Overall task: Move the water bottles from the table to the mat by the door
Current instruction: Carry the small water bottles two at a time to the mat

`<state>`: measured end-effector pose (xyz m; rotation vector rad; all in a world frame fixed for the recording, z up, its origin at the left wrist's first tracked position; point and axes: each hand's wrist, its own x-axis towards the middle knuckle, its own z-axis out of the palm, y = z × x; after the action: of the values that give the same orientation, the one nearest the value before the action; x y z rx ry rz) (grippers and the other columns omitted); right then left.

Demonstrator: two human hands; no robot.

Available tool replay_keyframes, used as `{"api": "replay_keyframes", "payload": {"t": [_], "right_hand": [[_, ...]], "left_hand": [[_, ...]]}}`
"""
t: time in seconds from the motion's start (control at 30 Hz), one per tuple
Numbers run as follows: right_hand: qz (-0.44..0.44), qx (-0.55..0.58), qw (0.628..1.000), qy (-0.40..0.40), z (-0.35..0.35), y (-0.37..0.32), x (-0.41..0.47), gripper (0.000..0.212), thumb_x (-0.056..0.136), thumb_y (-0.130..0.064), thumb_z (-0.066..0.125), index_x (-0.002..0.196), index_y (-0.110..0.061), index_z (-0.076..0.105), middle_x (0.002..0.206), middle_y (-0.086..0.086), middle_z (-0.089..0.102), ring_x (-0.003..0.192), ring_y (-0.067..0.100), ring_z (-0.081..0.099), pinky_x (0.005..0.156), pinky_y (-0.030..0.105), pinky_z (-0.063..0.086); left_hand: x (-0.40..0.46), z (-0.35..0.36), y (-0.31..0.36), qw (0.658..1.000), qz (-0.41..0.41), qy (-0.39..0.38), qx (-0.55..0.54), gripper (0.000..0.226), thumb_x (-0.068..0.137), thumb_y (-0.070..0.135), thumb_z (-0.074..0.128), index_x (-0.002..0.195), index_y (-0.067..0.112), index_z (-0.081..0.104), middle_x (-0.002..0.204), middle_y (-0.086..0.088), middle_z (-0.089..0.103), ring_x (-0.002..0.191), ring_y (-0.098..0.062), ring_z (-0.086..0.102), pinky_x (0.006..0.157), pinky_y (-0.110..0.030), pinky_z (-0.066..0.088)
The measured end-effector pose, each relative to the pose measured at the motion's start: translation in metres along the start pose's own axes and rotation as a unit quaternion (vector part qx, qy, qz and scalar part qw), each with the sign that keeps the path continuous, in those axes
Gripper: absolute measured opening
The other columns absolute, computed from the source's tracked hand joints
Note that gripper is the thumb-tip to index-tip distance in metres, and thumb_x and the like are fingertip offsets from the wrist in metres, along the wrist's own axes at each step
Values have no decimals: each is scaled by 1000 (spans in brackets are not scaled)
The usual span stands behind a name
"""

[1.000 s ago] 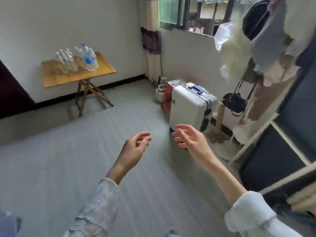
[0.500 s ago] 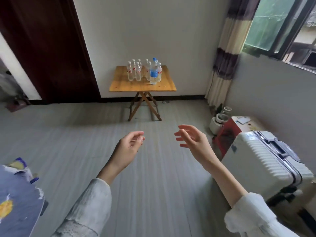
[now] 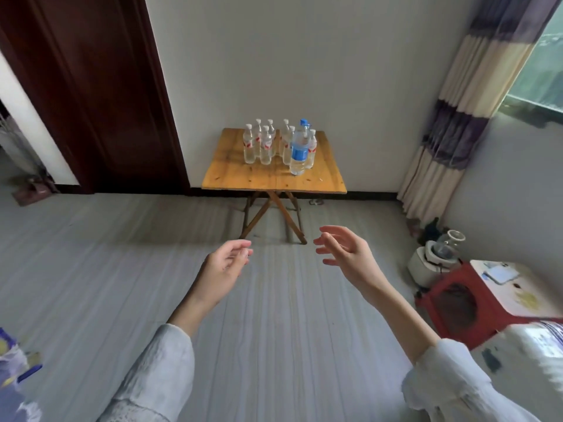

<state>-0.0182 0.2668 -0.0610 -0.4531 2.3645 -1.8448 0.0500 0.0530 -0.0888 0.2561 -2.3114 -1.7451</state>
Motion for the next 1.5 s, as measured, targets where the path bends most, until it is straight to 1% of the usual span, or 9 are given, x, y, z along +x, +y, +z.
{"api": "replay_keyframes", "payload": {"t": [0.2, 0.53, 0.67, 0.8, 0.9, 1.13, 1.23, 1.3, 1.5], "right_hand": [[4, 12, 1000, 6, 5, 2, 131, 10, 90, -24, 50, 94, -32, 56, 88, -7, 68, 81, 4, 66, 77, 29, 54], [14, 12, 1000, -5, 10, 46, 357, 16, 90, -25, 50, 104, -20, 57, 92, 1, 66, 85, 11, 65, 77, 29, 54], [15, 18, 999, -33, 12, 58, 461, 21, 91, -26, 49, 108, -15, 56, 95, 4, 67, 83, 9, 65, 71, 21, 55], [19, 16, 998, -51, 15, 61, 552, 28, 91, -27, 49, 114, -12, 55, 100, 6, 67, 90, 17, 65, 80, 34, 55], [28, 19, 998, -62, 23, 71, 606, 26, 90, -28, 50, 112, -15, 55, 98, 5, 68, 90, 15, 66, 81, 35, 55], [72, 1, 995, -68, 53, 112, 720, 27, 90, -26, 50, 113, -12, 55, 99, 8, 67, 91, 20, 65, 81, 39, 54], [79, -8, 995, -67, 73, 133, 773, 19, 90, -27, 51, 106, -19, 56, 96, 6, 67, 93, 19, 65, 81, 37, 54], [88, -18, 994, -57, 89, 149, 810, 16, 89, -28, 52, 104, -23, 55, 98, 5, 67, 97, 20, 64, 83, 38, 54], [147, -68, 987, -10, 136, 189, 902, 32, 88, -25, 55, 116, -9, 54, 113, 9, 63, 101, 21, 60, 87, 41, 52]], "left_hand": [[141, -6, 1, 1000, 0, -10, 5, 22, 93, 14, 45, 112, 15, 56, 103, 1, 63, 94, -10, 60, 80, -24, 49], [354, 5, -36, 999, -17, -6, 32, 26, 94, 19, 44, 117, 16, 54, 106, 3, 62, 98, -4, 58, 81, -20, 49], [444, 11, -41, 999, -38, 19, 21, 25, 94, 19, 43, 117, 16, 54, 107, 2, 61, 100, -8, 58, 86, -26, 49], [523, 8, -44, 998, -52, 32, 20, 24, 94, 21, 44, 115, 19, 54, 106, 4, 62, 100, -8, 58, 85, -24, 49], [575, 4, -54, 997, -66, 44, 16, 25, 93, 22, 45, 116, 18, 54, 105, 5, 62, 99, -6, 59, 82, -21, 48], [684, -4, -104, 995, -96, 33, 3, 20, 92, 24, 48, 111, 25, 54, 111, 1, 62, 106, -11, 58, 92, -30, 47], [740, -14, -131, 993, -110, 38, -8, 20, 91, 23, 48, 111, 23, 54, 113, -3, 62, 107, -14, 57, 97, -35, 46], [778, -21, -152, 992, -120, 40, -14, 21, 92, 20, 49, 112, 21, 54, 114, -5, 61, 107, -15, 57, 96, -34, 46], [877, -39, -206, 988, -154, 21, 18, 36, 91, 19, 51, 126, 16, 47, 127, -3, 55, 108, -9, 51, 93, -26, 40]]}}
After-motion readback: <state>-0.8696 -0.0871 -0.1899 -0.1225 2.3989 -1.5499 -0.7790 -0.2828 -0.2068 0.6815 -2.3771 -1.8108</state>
